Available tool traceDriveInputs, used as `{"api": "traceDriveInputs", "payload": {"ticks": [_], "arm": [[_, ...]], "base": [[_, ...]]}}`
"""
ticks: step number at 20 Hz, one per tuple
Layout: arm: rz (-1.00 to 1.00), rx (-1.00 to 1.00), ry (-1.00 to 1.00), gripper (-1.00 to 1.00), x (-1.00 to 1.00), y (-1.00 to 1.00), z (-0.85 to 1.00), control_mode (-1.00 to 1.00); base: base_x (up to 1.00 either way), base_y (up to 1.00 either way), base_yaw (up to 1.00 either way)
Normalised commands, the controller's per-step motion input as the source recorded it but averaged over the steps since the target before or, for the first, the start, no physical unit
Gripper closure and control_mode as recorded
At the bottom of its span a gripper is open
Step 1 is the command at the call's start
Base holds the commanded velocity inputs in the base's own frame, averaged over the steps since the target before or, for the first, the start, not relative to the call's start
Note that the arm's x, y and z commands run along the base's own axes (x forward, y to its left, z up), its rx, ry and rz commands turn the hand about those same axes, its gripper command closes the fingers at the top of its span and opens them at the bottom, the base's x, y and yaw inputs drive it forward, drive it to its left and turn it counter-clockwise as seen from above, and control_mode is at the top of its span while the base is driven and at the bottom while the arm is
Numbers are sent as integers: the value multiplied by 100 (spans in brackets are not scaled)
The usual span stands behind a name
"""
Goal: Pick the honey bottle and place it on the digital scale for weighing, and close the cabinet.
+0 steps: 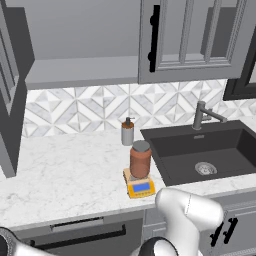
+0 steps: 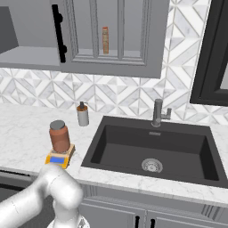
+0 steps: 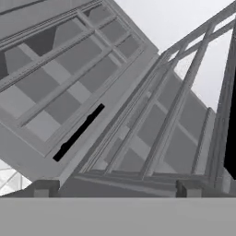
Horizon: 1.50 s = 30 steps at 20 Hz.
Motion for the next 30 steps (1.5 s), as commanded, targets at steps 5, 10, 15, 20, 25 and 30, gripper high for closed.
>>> {"api": "traceDriveInputs", "payload": {"ticks": [5,10,15,20,25,30], "arm": [[0,3,25,-100,99,23,-5,-100],[1,27,26,-100,74,-82,33,-100],[1,39,-6,-100,3,-100,87,-100],[4,47,-2,-100,27,-100,41,-100],[8,41,1,-100,94,-100,4,-100],[6,35,5,-100,100,-100,-52,-100]], "base": [[0,0,0],[0,0,0],[0,0,0],[0,0,0],[0,0,0],[0,0,0]]}}
